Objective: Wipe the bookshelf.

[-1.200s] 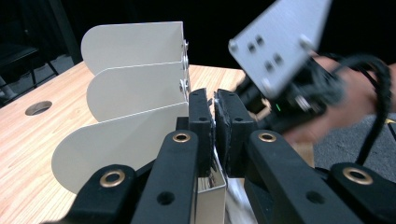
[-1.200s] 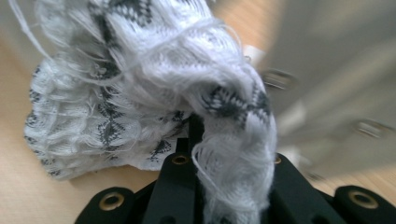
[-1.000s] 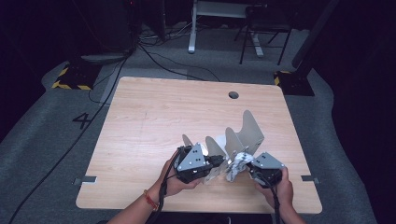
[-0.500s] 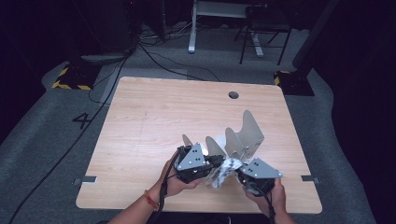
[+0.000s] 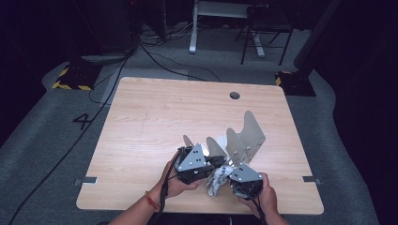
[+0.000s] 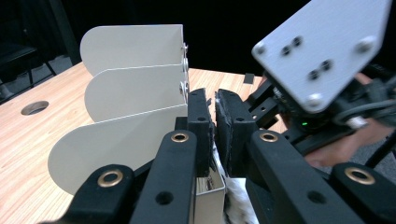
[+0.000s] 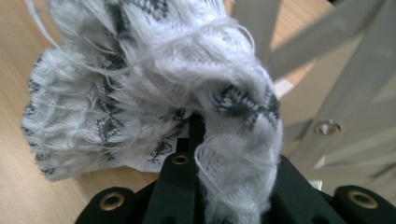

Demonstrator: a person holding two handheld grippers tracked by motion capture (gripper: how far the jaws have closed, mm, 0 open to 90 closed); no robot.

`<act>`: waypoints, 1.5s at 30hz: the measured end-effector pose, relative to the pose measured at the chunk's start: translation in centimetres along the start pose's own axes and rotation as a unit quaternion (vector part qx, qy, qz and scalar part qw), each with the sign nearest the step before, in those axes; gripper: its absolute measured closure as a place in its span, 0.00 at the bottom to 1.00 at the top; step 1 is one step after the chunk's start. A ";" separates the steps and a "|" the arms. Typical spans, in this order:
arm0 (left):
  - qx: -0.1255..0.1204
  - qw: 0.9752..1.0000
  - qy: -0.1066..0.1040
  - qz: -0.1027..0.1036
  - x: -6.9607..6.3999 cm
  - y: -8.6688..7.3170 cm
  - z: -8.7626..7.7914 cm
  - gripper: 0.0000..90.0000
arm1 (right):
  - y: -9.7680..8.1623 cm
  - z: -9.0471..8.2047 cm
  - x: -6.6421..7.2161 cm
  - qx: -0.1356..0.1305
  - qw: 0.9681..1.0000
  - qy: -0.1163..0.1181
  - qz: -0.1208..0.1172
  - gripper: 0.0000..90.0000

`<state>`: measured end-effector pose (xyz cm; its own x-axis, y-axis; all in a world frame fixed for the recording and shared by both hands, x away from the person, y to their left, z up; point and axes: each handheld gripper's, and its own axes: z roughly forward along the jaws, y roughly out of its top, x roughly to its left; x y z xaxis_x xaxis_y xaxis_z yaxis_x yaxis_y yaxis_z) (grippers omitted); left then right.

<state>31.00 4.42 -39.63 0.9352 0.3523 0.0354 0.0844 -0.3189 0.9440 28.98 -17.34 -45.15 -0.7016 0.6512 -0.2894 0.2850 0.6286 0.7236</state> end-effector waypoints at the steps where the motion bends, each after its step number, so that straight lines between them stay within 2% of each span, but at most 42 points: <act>1: 0.000 1.000 0.000 0.000 0.0 0.0 0.0 0.94 | -0.2 0.1 -0.3 0.003 1.000 -0.003 0.006 0.93; 5: 0.000 1.000 0.000 0.000 0.0 0.0 0.0 0.94 | -0.9 0.2 -1.6 0.010 1.000 -0.021 0.020 0.93; 9: -0.002 1.000 0.001 0.000 0.0 0.0 0.0 0.94 | -1.8 -0.2 -3.5 0.016 0.998 -0.042 0.043 0.93; 14: -0.001 1.000 0.002 0.001 0.0 0.0 0.1 0.94 | -2.9 -1.2 -6.1 0.013 0.994 -0.072 0.081 0.93; 18: -0.002 1.000 0.003 0.000 0.0 0.0 0.1 0.94 | -3.1 -2.3 -7.6 0.000 0.990 -0.094 0.102 0.93; 20: -0.003 1.000 0.002 -0.002 0.0 0.0 0.2 0.94 | -3.0 -2.9 -8.1 -0.010 0.988 -0.096 0.117 0.93; 23: -0.003 1.000 0.003 0.000 0.0 0.0 0.3 0.94 | -2.3 -3.8 -7.7 -0.031 0.989 -0.090 0.116 0.93; 28: -0.003 1.000 0.004 -0.002 -0.1 0.0 0.4 0.94 | -0.4 -4.6 -4.8 -0.061 0.994 -0.048 0.082 0.93; 31: -0.003 1.000 0.004 -0.003 -0.1 0.0 0.4 0.94 | 0.6 -4.0 -2.7 -0.065 0.996 -0.019 0.055 0.93; 34: -0.002 1.000 0.004 -0.003 -0.1 0.0 0.3 0.94 | 1.1 -2.6 -1.0 -0.051 0.998 -0.002 0.031 0.92; 36: -0.002 1.000 0.004 -0.002 -0.1 0.0 0.3 0.94 | 0.9 -1.6 -0.6 -0.038 0.999 -0.003 0.022 0.92; 39: -0.002 1.000 0.003 0.001 -0.1 0.0 0.3 0.93 | 0.2 -0.8 -0.9 -0.021 0.999 -0.009 0.025 0.92; 45: 0.000 1.000 0.004 0.002 0.0 0.0 0.3 0.93 | -1.2 -0.3 -2.2 -0.011 0.998 -0.052 0.041 0.93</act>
<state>31.10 4.15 -39.69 0.9328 0.3580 0.0411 0.0815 -0.3206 0.9437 29.96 -19.69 -45.17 -0.6048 0.7415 -0.2905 0.3239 0.5623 0.7609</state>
